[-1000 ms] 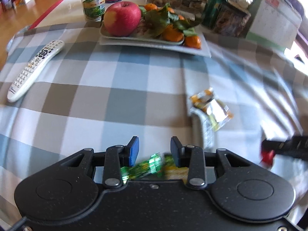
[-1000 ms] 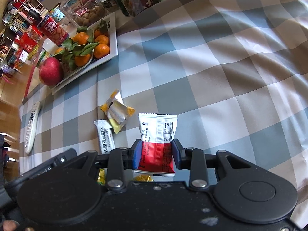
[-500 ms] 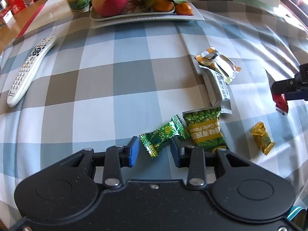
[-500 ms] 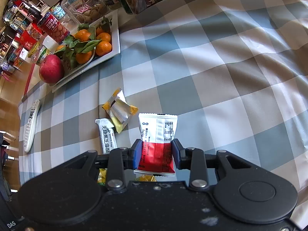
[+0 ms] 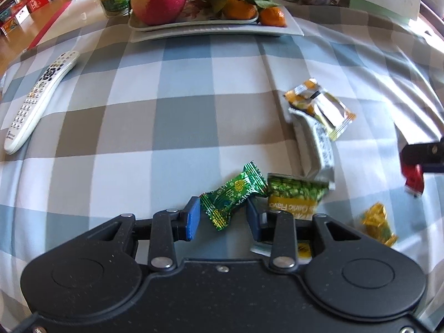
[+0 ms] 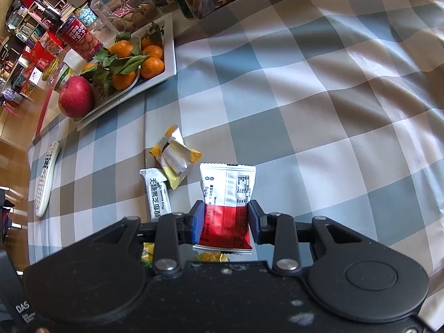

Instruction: Organize snacks

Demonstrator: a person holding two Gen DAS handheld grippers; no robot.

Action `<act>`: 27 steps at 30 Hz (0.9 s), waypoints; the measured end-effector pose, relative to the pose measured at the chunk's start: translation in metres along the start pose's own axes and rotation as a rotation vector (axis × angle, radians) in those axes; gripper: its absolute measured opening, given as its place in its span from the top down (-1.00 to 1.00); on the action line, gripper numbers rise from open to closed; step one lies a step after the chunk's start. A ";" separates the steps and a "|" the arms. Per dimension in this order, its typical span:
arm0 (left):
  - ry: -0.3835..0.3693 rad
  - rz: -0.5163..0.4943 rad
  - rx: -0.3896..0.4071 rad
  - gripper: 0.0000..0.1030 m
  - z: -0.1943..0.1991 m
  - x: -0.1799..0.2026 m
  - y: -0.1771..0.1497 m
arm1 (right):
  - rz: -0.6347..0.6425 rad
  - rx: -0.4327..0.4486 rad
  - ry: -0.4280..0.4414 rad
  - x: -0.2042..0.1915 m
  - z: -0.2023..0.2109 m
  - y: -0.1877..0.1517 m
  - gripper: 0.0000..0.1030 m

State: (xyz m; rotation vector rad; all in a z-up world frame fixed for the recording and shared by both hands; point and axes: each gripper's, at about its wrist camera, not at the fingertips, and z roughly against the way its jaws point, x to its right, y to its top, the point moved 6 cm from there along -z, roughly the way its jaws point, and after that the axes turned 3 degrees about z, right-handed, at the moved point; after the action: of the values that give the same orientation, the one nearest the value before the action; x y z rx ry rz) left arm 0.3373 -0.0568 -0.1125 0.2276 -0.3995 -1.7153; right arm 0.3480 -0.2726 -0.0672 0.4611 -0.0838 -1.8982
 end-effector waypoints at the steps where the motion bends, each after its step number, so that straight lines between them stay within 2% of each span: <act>1: 0.006 0.006 0.002 0.09 -0.002 0.002 0.002 | 0.000 0.000 0.001 0.000 0.000 0.000 0.33; 8: 0.034 0.041 0.029 0.07 -0.009 0.012 0.018 | 0.009 0.000 0.008 -0.001 0.002 -0.001 0.33; 19: 0.009 0.144 0.021 -0.02 -0.015 0.012 0.031 | 0.006 0.000 0.009 -0.003 0.002 0.000 0.33; 22: -0.025 0.146 0.018 -0.02 -0.016 0.013 0.035 | 0.010 -0.004 0.009 -0.003 0.000 -0.001 0.33; 27: -0.007 0.123 0.057 -0.01 -0.013 0.012 0.045 | 0.006 -0.001 0.013 -0.003 0.000 0.001 0.33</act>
State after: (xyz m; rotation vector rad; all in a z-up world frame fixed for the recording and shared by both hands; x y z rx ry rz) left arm 0.3810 -0.0768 -0.1066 0.2339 -0.4591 -1.5861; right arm 0.3496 -0.2703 -0.0658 0.4714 -0.0755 -1.8895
